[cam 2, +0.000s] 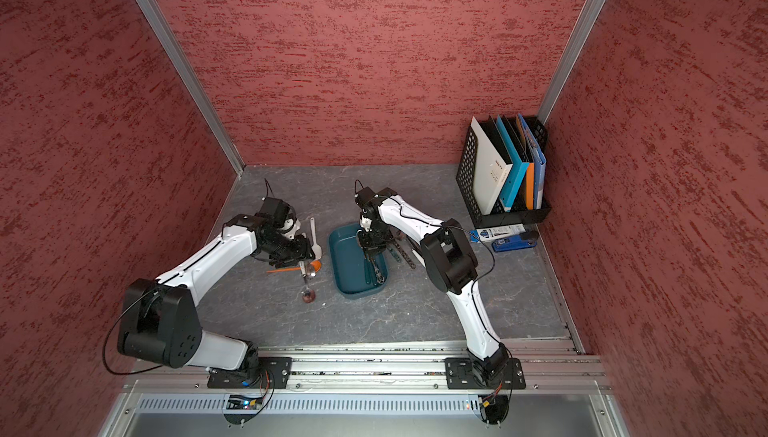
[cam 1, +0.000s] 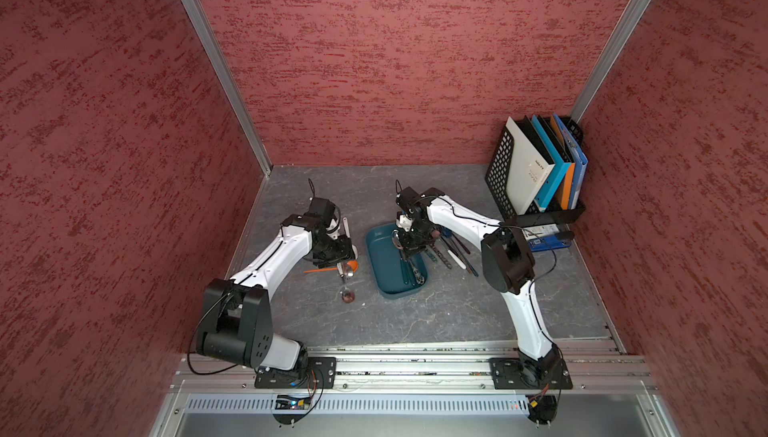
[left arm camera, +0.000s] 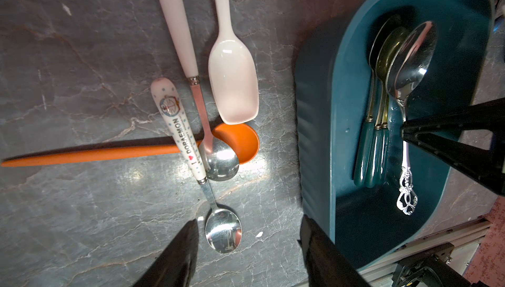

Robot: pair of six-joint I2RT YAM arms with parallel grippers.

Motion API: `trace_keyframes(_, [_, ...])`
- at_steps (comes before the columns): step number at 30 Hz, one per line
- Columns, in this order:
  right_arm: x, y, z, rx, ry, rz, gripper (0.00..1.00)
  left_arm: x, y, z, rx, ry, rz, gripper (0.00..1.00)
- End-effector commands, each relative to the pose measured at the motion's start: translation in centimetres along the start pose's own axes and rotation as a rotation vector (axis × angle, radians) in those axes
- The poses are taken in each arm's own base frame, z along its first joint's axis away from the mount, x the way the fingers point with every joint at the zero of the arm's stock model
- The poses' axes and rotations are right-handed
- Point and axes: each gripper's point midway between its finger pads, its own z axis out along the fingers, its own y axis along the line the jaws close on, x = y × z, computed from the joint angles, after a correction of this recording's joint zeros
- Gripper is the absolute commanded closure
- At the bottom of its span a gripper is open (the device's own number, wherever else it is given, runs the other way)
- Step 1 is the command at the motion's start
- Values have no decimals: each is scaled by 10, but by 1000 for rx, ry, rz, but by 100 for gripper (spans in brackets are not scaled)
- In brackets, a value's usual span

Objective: Put the spoon into the storage box
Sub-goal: Place the spoon in the storage box.

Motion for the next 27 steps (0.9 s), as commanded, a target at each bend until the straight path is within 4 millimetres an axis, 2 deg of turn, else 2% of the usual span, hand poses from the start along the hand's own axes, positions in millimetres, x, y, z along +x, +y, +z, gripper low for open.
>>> trace_keyframes(1, [0, 2, 6, -6, 10, -4, 98, -7, -8, -4, -10, -12, 43, 37])
trace_keyframes(10, [0, -4, 21, 9, 32, 17, 96, -11, -24, 0, -42, 3, 103, 37])
trace_keyframes(18, [-2, -6, 27, 12, 33, 30, 91, -5, -33, -5, -78, 9, 140, 36])
trace_keyframes(21, [-3, -7, 20, 29, 14, 29, 84, -6, -35, -3, -90, 15, 149, 36])
trace_keyframes(23, [-5, -7, 10, 40, -10, 21, 74, -6, -37, 0, -99, 23, 158, 35])
trace_keyframes(27, [-7, 0, -14, 31, -65, -11, 60, -7, -45, 6, -113, 40, 183, 33])
